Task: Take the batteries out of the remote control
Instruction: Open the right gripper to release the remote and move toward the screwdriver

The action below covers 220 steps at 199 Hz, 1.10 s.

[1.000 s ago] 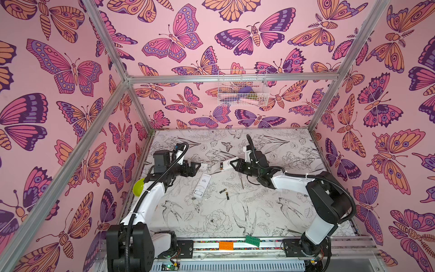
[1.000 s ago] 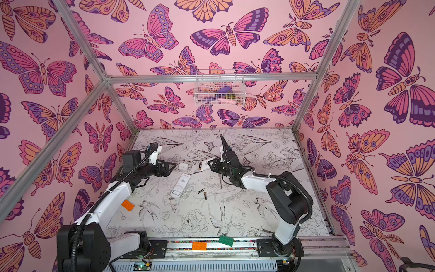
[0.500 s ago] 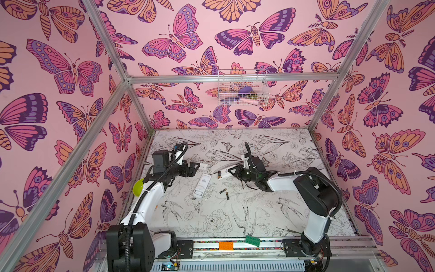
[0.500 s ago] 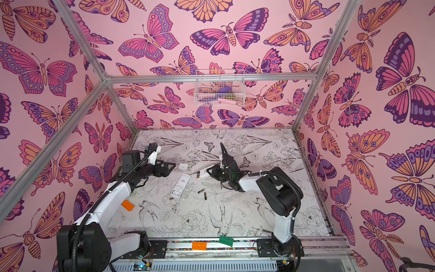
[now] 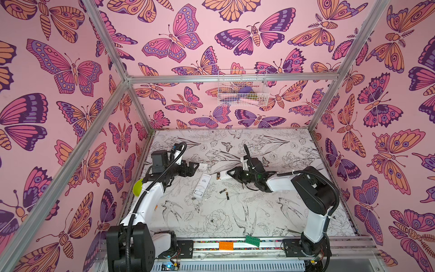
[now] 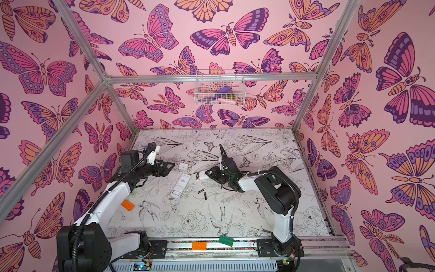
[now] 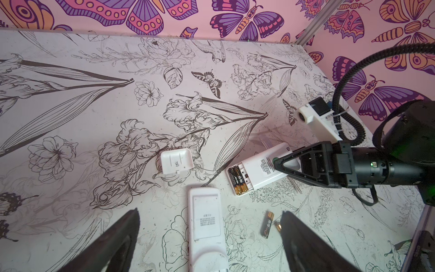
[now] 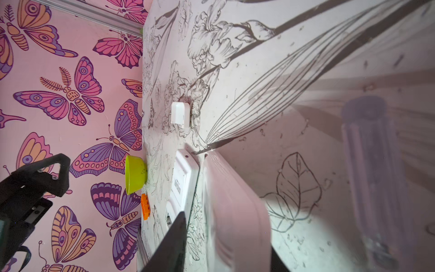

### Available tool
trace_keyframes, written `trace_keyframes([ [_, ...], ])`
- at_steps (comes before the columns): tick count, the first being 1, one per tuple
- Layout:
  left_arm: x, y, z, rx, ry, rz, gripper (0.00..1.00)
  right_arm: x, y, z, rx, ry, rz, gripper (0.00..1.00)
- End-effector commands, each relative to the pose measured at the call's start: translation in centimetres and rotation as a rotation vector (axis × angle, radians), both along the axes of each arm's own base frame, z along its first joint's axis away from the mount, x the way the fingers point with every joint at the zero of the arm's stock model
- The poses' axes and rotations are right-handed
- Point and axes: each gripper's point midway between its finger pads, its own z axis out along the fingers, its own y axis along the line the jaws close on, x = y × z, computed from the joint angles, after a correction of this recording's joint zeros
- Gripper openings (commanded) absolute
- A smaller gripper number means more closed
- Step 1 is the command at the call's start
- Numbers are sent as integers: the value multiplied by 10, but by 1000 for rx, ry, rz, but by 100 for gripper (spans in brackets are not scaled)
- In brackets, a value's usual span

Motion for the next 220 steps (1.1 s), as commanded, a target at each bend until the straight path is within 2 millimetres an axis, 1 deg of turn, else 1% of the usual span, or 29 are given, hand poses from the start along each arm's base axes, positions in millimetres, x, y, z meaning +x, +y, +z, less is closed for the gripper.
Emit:
trace_keyframes([
  [1,-3,-1,7,-19,-14,-10,95,0,5,-9,-46,12,40,44],
  [19,-4,-1,7,-19,-23,-11,95,2,0,-15,-99,34,42,45],
  [46,-3,1,9,-19,-18,-4,95,-1,-2,-15,-167,50,78,48],
  [70,-4,2,10,-14,-33,-6,95,-1,-12,-22,-276,66,94,50],
  [79,-4,2,11,-16,-28,-2,95,-2,-16,-23,-305,79,92,50],
  [103,-5,3,11,-14,-31,-1,96,-3,-17,-19,-324,77,108,51],
  [122,-5,3,11,-11,-37,-2,96,-3,-23,-19,-367,77,103,52],
  [175,-5,5,11,-17,-34,3,96,-4,-35,2,-428,30,101,52],
  [194,-4,5,11,-20,-23,7,96,-7,-37,18,-421,1,105,52],
  [211,-4,5,10,-16,-32,4,96,-5,-47,27,-477,-46,103,52],
  [220,-4,5,11,-18,-32,4,96,-3,-56,26,-534,-53,99,52],
])
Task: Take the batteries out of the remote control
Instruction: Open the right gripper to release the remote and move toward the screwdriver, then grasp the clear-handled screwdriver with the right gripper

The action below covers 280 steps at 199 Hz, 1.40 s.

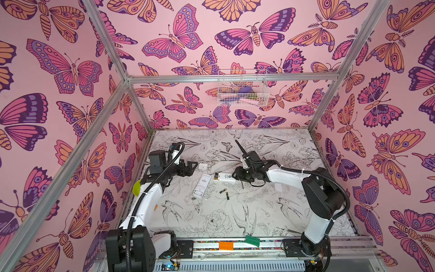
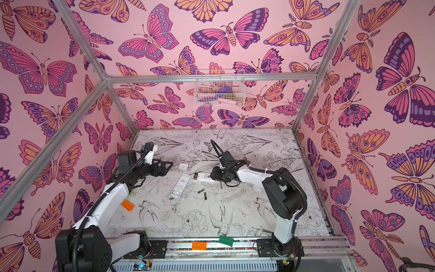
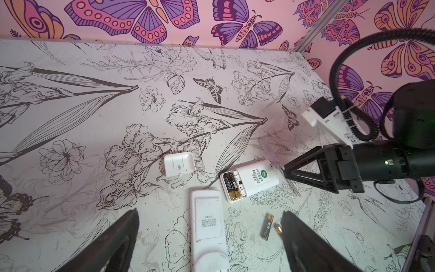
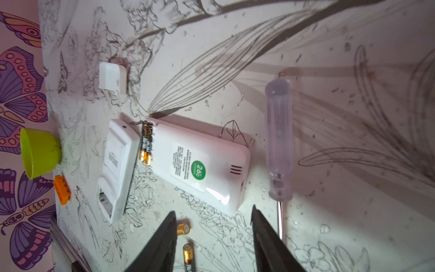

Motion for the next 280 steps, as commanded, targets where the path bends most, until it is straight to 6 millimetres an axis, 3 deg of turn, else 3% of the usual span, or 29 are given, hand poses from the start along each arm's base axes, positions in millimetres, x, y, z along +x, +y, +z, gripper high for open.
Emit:
trace_keyframes([
  [1,-3,0,2,-10,-7,-6,96,8,-19,19,-114,-76,5,52],
  [52,-2,0,2,-13,-8,-6,96,12,-34,5,-252,-83,37,41],
  [136,-1,2,4,-5,-8,-4,96,33,-29,-26,-315,-58,41,40],
  [210,-3,3,6,-2,-19,-7,97,50,-22,-52,-333,-21,23,28],
  [249,-3,1,7,-5,-26,-16,97,56,-30,-47,-338,-39,-20,14],
  [280,-4,1,9,-10,-16,-15,97,57,-35,-15,-298,-94,-68,9],
])
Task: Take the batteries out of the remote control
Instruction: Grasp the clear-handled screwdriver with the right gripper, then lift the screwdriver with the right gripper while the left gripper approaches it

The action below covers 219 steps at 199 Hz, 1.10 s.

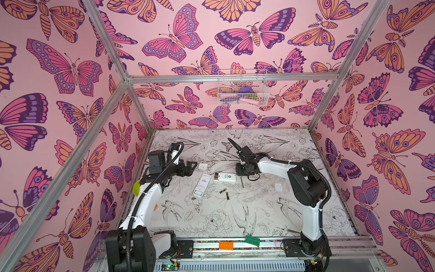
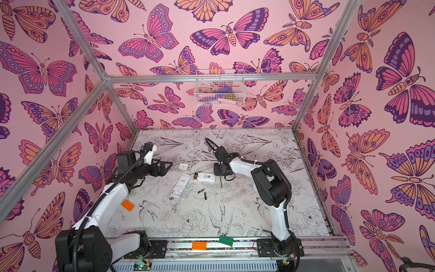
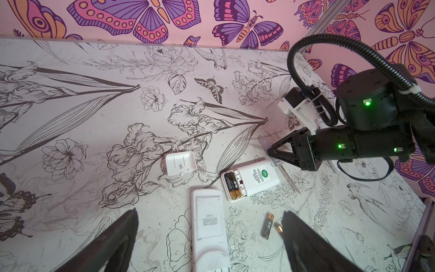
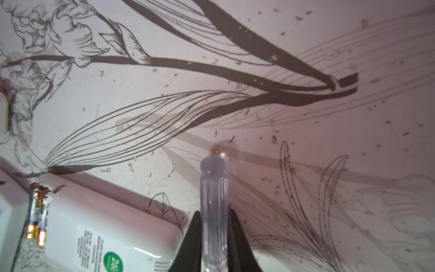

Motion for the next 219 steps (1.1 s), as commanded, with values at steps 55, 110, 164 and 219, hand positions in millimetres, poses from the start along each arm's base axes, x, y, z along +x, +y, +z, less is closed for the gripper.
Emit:
trace_keyframes([
  [55,-6,-8,17,-41,-26,-36,96,4,-7,93,284,-174,-206,8],
  [110,-9,-19,35,-95,-33,-67,92,12,-3,165,789,-346,-397,7],
  [164,-15,-32,47,12,-111,-170,87,7,-18,186,1011,-332,-569,9],
  [219,-24,-61,79,380,-275,-431,88,-3,-25,172,1110,-170,-750,8],
])
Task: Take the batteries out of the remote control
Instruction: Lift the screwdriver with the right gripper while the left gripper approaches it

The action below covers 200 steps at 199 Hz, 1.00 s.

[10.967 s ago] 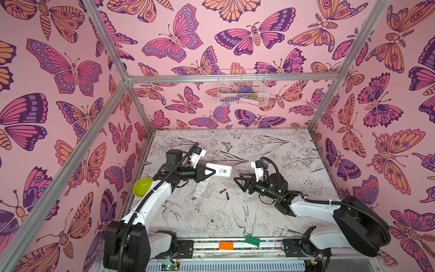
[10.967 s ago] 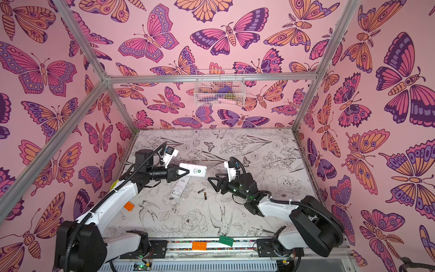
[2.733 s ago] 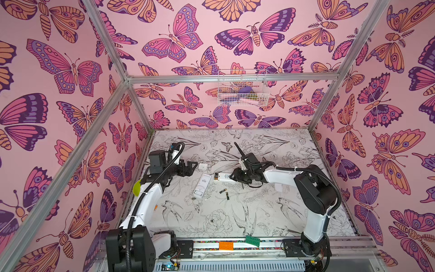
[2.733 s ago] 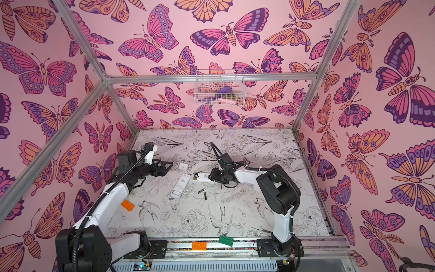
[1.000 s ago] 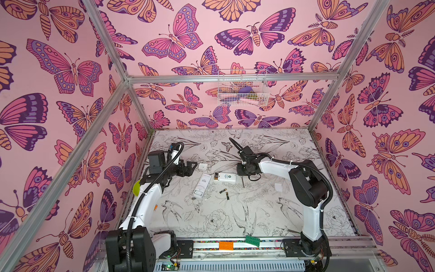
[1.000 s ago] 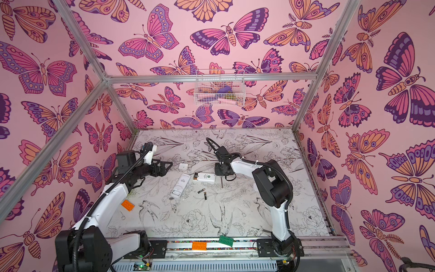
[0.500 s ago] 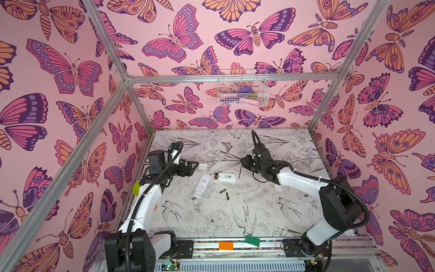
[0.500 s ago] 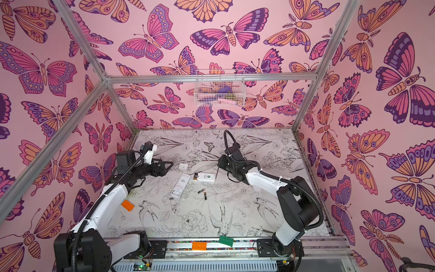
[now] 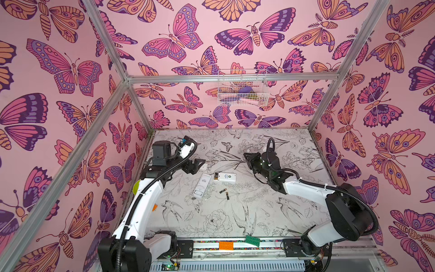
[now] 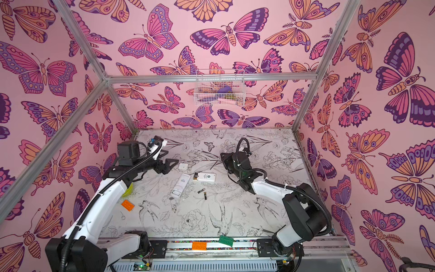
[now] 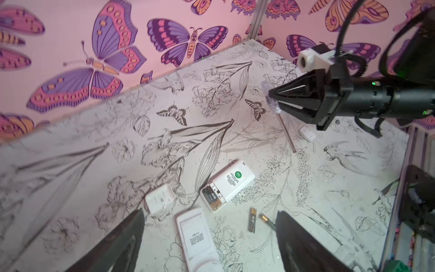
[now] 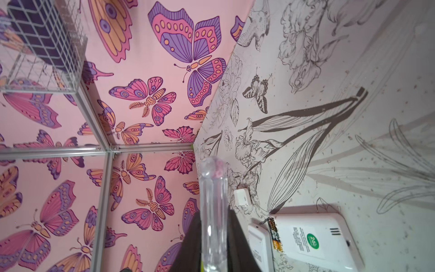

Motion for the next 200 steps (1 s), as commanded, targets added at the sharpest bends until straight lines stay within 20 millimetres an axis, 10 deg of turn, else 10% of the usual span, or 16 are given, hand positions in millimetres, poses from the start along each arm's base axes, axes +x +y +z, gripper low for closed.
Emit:
trace_keyframes([
  [1,-8,-2,-2,184,-60,-95,88,-1,-6,17,135,35,-62,8],
  [200,-59,-109,-32,636,-249,-830,65,-43,10,-11,386,351,-160,8],
])
